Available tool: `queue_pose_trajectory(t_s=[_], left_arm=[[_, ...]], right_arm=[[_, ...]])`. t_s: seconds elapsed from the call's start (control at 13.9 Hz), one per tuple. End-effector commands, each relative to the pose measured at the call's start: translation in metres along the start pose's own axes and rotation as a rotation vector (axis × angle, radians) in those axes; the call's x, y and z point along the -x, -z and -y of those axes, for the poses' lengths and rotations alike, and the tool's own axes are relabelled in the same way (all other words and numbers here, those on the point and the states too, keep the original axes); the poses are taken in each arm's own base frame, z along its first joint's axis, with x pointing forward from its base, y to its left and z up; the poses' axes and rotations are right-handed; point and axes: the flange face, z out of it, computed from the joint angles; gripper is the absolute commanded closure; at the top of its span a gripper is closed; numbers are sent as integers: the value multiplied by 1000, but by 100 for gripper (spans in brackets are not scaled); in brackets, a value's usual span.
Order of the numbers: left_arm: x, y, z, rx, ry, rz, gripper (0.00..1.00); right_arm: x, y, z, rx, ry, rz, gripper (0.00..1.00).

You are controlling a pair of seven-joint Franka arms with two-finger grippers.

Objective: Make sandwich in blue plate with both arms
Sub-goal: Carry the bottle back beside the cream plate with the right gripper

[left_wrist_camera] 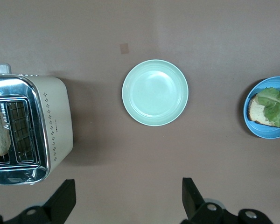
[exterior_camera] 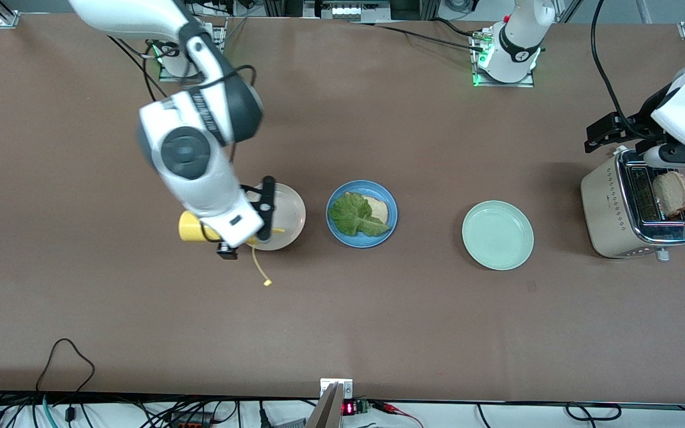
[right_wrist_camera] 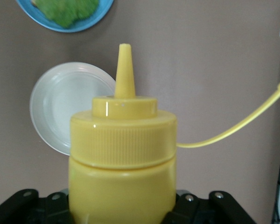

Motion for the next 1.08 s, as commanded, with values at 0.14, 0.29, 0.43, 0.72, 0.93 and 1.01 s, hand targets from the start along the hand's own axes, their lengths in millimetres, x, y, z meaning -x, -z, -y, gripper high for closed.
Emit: queue_pose_trajectory(t_s=[0.14, 0.29, 0.43, 0.72, 0.93, 1.01], left_arm=[[4, 3, 1, -11, -3, 3, 0], [1, -5, -1, -15, 2, 28, 0], [3, -8, -3, -17, 19, 66, 0], [-11, -35, 13, -25, 43, 194, 0], [-27, -40, 67, -33, 76, 198, 0], [-29, -42, 83, -63, 43, 194, 0]], right_arm=[[81, 37, -5, -69, 49, -255, 66], [127, 35, -13, -97, 44, -406, 66], [171, 24, -19, -120, 41, -542, 66], [241, -17, -14, -148, 26, -788, 66], [290, -57, -1, -151, 37, -957, 66], [305, -74, 4, -151, 43, -1007, 66]])
